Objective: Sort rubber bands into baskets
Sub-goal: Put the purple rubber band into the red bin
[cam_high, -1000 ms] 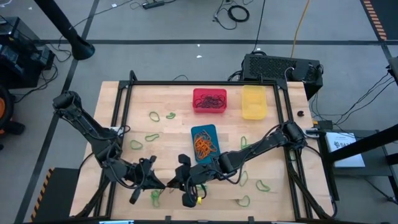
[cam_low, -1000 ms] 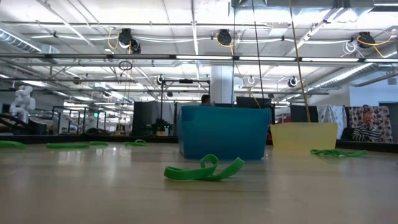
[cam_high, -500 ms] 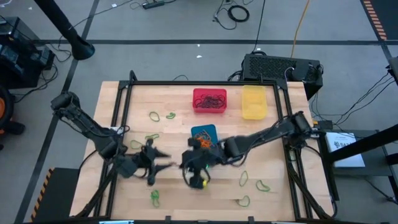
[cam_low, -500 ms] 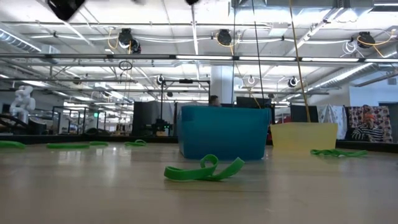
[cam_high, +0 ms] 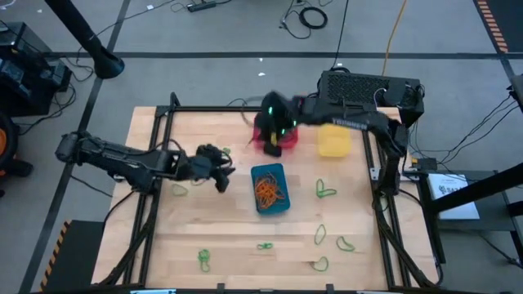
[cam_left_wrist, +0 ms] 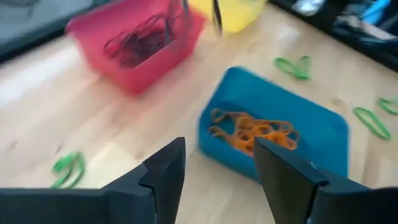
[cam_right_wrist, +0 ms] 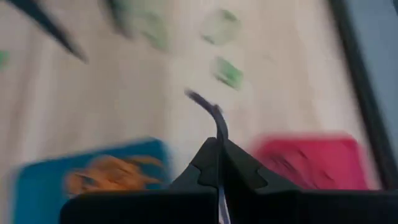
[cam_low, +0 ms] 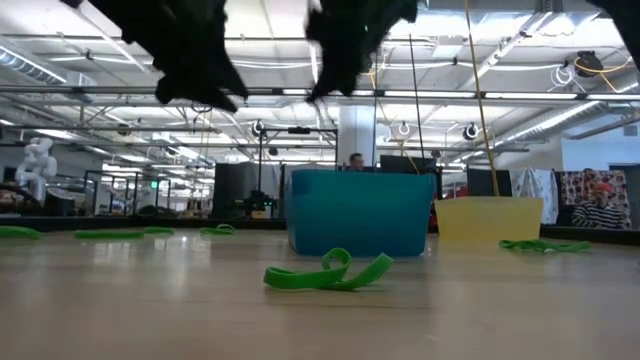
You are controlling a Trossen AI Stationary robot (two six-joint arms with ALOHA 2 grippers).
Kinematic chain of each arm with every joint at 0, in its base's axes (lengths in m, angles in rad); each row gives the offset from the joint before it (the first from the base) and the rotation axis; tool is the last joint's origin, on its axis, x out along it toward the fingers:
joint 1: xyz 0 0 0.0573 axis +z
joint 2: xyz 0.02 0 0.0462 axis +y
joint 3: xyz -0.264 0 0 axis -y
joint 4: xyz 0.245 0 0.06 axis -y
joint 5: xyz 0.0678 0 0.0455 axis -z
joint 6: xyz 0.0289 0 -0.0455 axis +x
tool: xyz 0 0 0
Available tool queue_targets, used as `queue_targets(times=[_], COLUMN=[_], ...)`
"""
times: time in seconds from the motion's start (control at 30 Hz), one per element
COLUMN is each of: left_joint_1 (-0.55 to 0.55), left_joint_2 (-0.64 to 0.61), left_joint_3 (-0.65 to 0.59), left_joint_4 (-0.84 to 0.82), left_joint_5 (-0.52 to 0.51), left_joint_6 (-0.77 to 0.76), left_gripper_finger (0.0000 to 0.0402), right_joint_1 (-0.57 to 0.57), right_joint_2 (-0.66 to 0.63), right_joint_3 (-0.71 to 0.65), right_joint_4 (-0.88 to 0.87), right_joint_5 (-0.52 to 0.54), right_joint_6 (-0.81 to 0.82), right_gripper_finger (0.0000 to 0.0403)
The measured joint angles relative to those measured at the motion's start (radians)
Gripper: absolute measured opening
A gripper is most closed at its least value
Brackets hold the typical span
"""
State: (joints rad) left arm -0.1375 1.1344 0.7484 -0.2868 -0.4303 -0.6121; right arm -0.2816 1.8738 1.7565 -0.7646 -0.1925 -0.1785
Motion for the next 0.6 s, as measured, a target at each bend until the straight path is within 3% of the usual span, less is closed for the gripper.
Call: queue_targets(times=[0.27, 0.6], left_joint_1=[0.146, 0.332], left_joint_2=[-0.071, -0.106], left_joint_3=[0.0, 0.0], left_joint_4=[-0.243, -0.366], left_joint_5=[0.052, 0.109], left_joint_6=[-0.13, 0.196], left_gripper_finger=[0.0196, 0.0196], right_joint_1=[-0.227, -0.274], right_joint_2=[0.042, 0.162], right_joint_3=[0.0, -0.006], right_joint_4=[-0.074, -0.103], right_joint_5=[0.005, 0.004], right_joint_6=[0.021, 0.179], right_gripper_finger=[0.0, 0.0013])
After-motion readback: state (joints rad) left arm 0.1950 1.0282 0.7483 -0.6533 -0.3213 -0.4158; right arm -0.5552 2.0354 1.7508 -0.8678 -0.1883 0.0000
